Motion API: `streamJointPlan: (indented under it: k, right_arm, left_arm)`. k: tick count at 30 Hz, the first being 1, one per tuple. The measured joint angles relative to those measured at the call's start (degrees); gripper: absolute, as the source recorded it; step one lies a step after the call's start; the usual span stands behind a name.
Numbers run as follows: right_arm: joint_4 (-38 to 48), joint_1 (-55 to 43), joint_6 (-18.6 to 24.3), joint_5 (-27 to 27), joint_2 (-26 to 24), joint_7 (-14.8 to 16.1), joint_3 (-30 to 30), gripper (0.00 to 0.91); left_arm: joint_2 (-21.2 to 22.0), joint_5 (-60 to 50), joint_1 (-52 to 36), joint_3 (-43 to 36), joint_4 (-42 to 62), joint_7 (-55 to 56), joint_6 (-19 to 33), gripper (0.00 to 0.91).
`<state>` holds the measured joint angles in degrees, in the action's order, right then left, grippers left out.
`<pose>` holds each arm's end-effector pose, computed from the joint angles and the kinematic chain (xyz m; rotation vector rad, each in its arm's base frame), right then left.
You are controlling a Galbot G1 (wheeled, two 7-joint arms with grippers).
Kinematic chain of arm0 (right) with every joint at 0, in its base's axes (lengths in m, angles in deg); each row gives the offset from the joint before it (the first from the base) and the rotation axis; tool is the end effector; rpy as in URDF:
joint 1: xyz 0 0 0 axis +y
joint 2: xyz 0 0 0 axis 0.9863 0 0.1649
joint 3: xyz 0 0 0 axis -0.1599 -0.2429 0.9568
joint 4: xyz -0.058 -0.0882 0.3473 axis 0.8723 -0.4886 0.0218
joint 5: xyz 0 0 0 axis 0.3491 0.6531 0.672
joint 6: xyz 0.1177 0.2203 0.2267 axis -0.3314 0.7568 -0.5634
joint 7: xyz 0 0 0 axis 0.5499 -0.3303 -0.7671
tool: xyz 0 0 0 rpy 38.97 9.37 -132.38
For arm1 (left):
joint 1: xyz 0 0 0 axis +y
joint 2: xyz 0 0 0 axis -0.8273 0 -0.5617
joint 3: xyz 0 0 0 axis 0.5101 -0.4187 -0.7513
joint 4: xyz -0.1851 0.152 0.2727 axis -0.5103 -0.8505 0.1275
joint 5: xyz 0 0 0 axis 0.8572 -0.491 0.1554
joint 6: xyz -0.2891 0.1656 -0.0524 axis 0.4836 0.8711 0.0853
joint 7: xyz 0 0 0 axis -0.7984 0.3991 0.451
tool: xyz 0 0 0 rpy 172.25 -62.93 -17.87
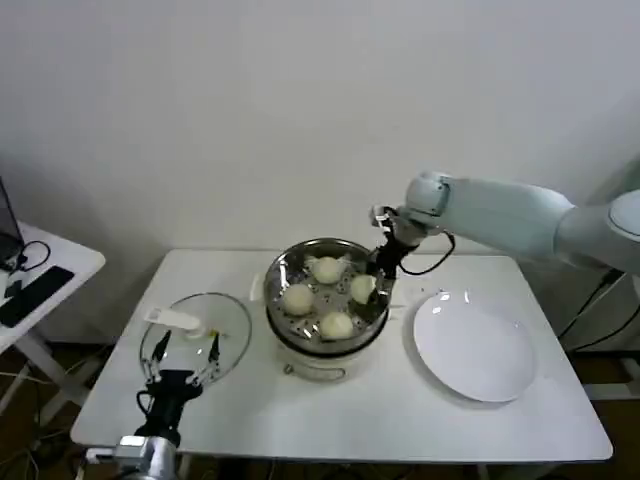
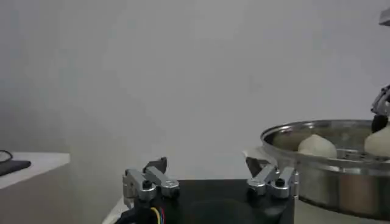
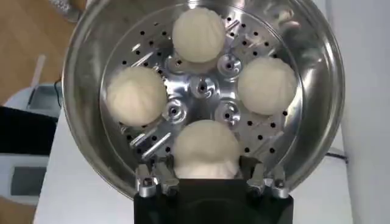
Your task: Take steamed baozi put them in steamer then cover it.
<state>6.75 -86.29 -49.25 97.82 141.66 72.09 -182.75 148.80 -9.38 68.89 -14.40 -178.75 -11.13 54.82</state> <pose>0.6056 -0.0047 -0.0951 1.4318 -1.4435 1.0603 0.1310 0.0523 -0.3184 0.0011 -3.0818 -0.1535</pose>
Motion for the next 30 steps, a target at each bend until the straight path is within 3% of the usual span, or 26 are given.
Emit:
streamJointPlan:
  k: [14, 15, 30]
  right_arm:
    - [1.39, 0.14, 0.72, -1.88, 1.87, 0.78, -0.98, 0.776]
    - [1.47, 0.15, 0.76, -2.02, 1.93, 0.78, -1.01, 0.907]
    - [1.69, -0.02, 1.28, -2.65, 2.69, 1.36, -0.91, 0.907]
  left_arm:
    - [-0.09, 0.18, -0.21, 0.02, 0.08, -0.01, 0.00, 0.907]
    - [-0.09, 0.18, -0.21, 0.02, 0.09, -0.01, 0.00, 0.907]
    - [-0.11, 0.22, -0.47, 0.02, 0.27, -0.01, 0.03, 0.907]
